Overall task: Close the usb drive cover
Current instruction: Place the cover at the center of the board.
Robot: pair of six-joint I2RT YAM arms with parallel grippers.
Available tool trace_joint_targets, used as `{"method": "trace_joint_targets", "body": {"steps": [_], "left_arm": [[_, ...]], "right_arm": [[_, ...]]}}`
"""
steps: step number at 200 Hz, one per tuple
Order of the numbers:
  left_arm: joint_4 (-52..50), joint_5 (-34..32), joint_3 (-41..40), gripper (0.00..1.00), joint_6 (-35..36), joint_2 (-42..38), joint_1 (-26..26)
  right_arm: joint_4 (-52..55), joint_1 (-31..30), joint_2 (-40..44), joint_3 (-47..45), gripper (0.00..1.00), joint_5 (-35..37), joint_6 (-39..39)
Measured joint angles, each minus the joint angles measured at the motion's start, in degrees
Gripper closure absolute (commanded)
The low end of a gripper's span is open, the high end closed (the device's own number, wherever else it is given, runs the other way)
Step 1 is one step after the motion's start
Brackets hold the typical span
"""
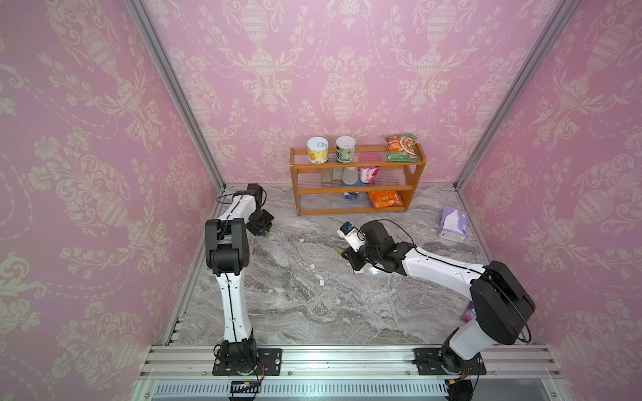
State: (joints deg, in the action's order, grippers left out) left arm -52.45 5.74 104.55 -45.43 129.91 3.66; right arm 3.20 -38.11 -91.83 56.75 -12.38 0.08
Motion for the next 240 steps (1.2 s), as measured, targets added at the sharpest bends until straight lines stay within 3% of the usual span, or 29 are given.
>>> {"method": "trace_joint_targets", "body": {"steps": [80,128,212,240], "left_arm": [[-4.44,-0.42,-2.56,0.84,14.58,-1.46,-12.09],[-7.91,-6.78,-4.61,0.82,24.06,-2.60,-18.45],[-2.89,-12.13,-14.36,0.73,35.80,-8.76,-20.74],[-0.81,-12.09,-16.52,0.64,37.22,-10.75,-20.72]], "right_arm": [[-1.66,1.05,2.80,-2.71,1.00,0.57,0.20],[-2.03,2.75,7.48,-5.11,1.00,1.70,0.17],[-0.87,3.87,9.27,-6.86,1.00,1.95,0.11],[-0.61,4.39,9.27,-6.86,1.00,1.92,-0.02]]}}
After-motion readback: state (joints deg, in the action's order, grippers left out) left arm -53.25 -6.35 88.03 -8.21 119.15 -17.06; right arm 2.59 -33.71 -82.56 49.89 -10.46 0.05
